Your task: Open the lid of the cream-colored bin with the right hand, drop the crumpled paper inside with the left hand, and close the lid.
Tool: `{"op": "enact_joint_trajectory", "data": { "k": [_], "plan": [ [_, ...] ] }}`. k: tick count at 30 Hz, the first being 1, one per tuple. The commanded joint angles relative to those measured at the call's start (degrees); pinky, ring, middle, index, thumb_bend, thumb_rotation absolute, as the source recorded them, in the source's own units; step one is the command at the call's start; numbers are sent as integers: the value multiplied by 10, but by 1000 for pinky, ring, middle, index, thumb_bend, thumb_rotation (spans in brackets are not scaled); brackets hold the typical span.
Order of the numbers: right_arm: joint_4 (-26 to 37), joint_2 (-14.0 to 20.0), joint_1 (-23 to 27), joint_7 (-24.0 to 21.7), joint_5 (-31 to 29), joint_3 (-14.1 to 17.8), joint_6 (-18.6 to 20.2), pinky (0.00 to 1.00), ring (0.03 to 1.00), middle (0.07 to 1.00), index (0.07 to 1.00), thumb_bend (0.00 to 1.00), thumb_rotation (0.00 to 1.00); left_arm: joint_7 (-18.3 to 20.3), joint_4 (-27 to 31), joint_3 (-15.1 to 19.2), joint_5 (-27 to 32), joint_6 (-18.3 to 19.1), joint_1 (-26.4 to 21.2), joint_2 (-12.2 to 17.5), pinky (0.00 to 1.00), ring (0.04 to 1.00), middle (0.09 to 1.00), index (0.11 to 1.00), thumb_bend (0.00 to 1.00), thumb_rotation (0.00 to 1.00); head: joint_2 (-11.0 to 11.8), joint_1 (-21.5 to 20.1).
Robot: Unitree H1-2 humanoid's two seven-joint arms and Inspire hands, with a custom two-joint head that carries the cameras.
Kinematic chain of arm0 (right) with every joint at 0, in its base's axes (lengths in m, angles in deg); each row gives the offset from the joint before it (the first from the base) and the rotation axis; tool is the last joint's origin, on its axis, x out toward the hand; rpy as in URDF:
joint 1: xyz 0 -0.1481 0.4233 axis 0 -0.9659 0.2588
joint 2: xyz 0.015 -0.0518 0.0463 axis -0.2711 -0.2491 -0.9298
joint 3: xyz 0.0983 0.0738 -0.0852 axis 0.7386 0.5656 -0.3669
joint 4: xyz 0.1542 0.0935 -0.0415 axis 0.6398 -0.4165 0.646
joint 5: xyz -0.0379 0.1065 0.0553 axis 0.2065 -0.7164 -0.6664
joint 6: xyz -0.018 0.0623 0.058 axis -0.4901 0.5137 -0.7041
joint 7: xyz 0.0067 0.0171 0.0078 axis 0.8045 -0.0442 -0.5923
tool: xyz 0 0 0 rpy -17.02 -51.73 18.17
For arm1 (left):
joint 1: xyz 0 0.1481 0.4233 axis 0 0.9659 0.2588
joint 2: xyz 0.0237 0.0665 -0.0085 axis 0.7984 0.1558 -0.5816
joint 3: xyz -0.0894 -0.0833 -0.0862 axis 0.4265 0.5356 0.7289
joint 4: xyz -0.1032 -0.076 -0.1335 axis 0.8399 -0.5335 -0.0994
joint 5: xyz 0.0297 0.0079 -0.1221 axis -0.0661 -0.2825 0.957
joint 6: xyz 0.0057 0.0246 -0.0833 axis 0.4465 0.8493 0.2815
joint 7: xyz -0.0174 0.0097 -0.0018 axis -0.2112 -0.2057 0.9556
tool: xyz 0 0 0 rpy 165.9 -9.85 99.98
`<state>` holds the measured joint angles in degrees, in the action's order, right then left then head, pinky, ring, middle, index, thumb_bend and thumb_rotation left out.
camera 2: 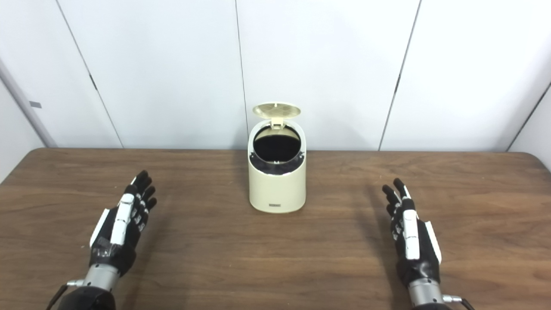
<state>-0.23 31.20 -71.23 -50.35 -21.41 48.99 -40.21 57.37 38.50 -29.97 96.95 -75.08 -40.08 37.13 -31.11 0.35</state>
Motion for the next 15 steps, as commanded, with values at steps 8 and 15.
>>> {"op": "enact_joint_trajectory", "data": {
  "k": [8,15],
  "plan": [
    [-20,-4,-43,-10,-8,4,-5,1000,1000,989,974,511,1000,-22,-1,8,-19,-64,7,-11,1000,1000,1000,1000,478,847,-5,-11],
    [-3,-8,-47,-6,-8,4,2,1000,1000,1000,980,543,1000,-23,-7,5,-24,-73,22,-9,1000,1000,1000,1000,458,887,-8,-19]
  ]
}}
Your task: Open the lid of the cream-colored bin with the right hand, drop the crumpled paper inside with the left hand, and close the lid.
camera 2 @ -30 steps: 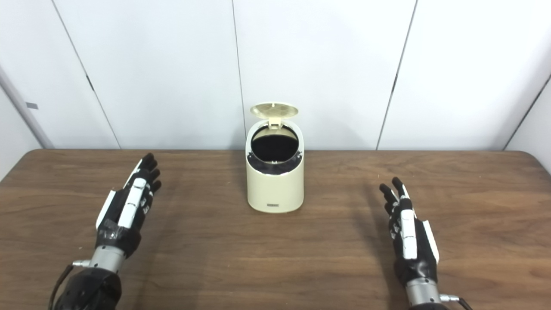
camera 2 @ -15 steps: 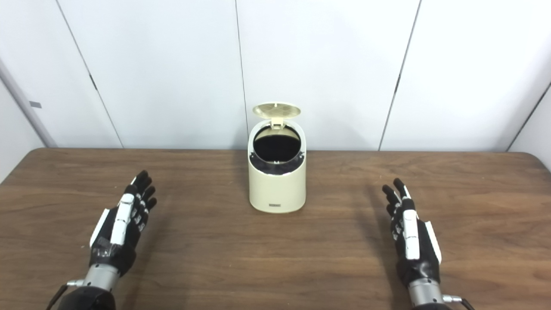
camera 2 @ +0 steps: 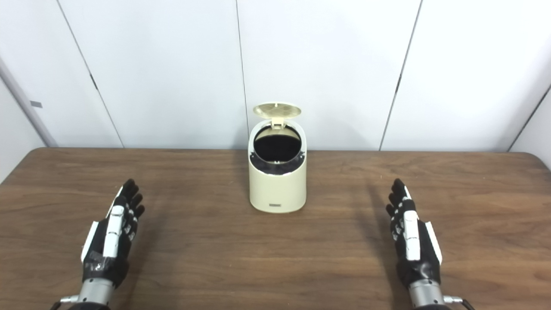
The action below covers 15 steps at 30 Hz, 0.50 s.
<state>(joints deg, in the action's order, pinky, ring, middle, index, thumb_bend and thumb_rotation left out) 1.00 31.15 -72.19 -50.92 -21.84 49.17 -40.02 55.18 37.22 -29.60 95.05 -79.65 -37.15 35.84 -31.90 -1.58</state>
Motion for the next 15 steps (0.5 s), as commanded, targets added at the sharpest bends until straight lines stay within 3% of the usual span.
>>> {"op": "enact_joint_trajectory", "data": {
  "k": [1,8,15],
  "plan": [
    [-12,-8,-38,0,-5,3,1,1000,1000,1000,978,538,1000,-1,5,2,-5,-27,-6,3,1000,1000,1000,1000,465,867,-1,-2],
    [5,-9,-42,-1,-7,5,8,1000,1000,1000,978,545,1000,-2,-3,3,-7,-36,-3,6,1000,1000,1000,1000,478,847,-4,-10],
    [28,-3,-41,4,16,1,12,1000,998,990,965,567,1000,2,-6,-1,-11,-26,-6,17,1000,1000,1000,1000,482,888,-4,-31]
  ]
}}
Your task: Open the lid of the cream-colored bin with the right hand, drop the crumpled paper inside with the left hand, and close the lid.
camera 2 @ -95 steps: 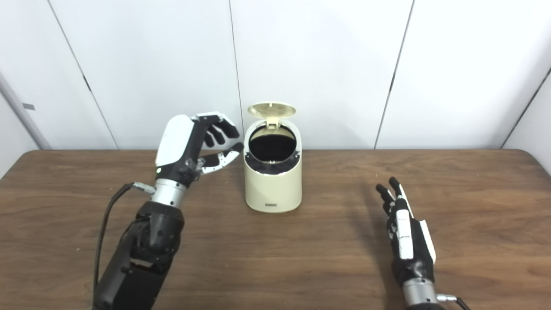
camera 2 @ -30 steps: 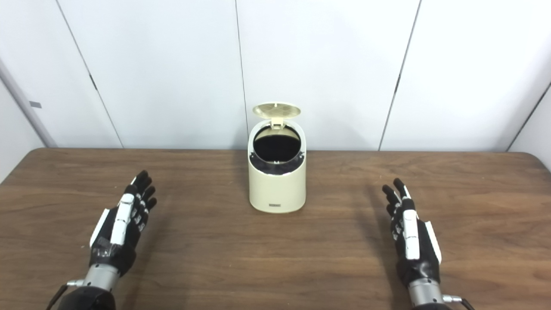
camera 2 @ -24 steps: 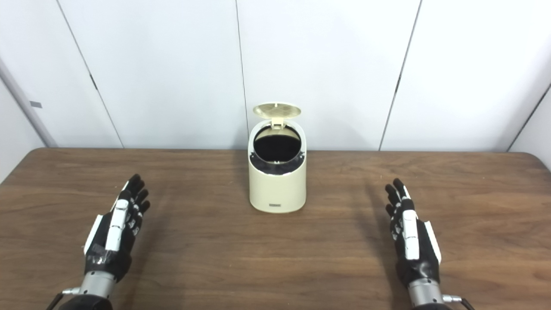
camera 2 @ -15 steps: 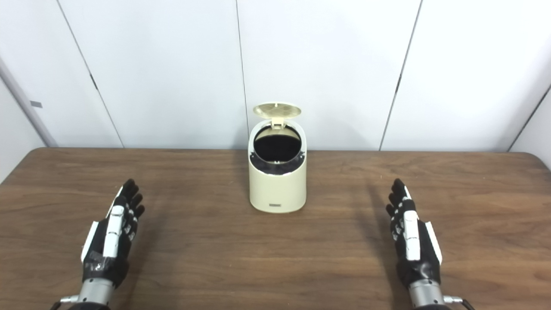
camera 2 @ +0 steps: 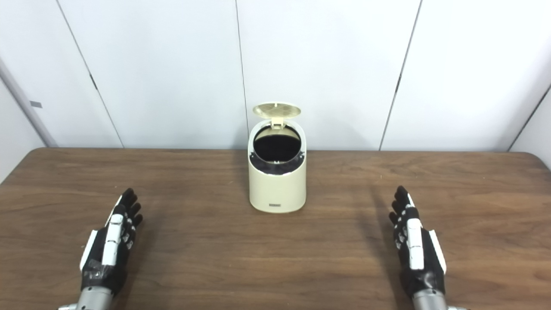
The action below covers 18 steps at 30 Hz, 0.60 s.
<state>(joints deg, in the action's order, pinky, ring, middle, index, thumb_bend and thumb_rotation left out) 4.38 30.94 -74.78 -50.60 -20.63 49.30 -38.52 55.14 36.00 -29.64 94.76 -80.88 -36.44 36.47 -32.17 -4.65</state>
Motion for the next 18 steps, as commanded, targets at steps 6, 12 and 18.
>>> {"op": "enact_joint_trajectory", "data": {
  "k": [6,12,18],
  "plan": [
    [9,11,0,0,44,-15,-10,987,989,983,951,564,1000,5,-3,-4,-11,-11,-17,21,1000,1000,1000,1000,485,864,6,-14],
    [35,13,26,16,96,-26,18,953,963,957,927,569,1000,5,-9,-6,-8,-12,-19,23,1000,1000,1000,1000,444,864,20,-23],
    [59,22,61,14,136,-37,55,970,968,950,917,655,1000,5,-11,-7,-9,-7,-17,23,1000,1000,1000,1000,418,882,35,-31]
  ]
}}
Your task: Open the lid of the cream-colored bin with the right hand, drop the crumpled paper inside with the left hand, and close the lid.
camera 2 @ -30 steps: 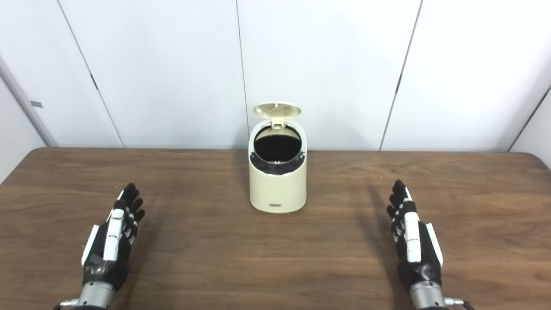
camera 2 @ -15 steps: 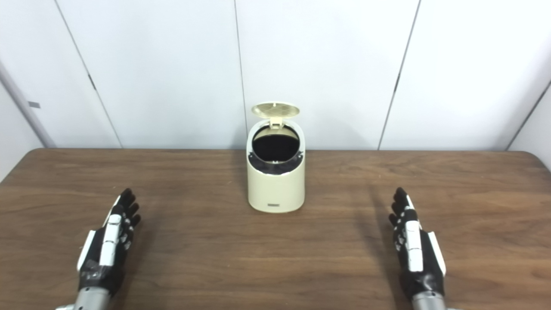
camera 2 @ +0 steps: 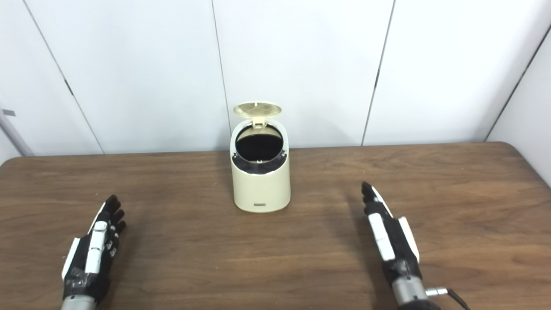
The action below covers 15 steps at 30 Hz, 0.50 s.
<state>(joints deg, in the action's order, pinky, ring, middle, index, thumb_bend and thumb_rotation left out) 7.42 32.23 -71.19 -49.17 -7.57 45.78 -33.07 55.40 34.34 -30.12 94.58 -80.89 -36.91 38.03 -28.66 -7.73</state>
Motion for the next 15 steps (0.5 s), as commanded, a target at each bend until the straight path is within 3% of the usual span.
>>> {"op": "enact_joint_trajectory", "data": {
  "k": [1,8,15],
  "plan": [
    [34,10,31,-2,10,-4,12,967,971,952,916,656,1000,1,7,-4,-9,-4,-11,7,1000,1000,1000,1000,422,884,0,-1],
    [40,20,78,-6,34,-17,34,927,961,959,911,594,1000,4,6,-9,-8,-2,-10,5,1000,1000,1000,1000,371,906,17,-2],
    [36,33,116,-9,63,-31,45,897,943,952,917,622,1000,0,7,-12,-13,0,-7,-1,1000,1000,1000,1000,398,921,27,5]
  ]
}}
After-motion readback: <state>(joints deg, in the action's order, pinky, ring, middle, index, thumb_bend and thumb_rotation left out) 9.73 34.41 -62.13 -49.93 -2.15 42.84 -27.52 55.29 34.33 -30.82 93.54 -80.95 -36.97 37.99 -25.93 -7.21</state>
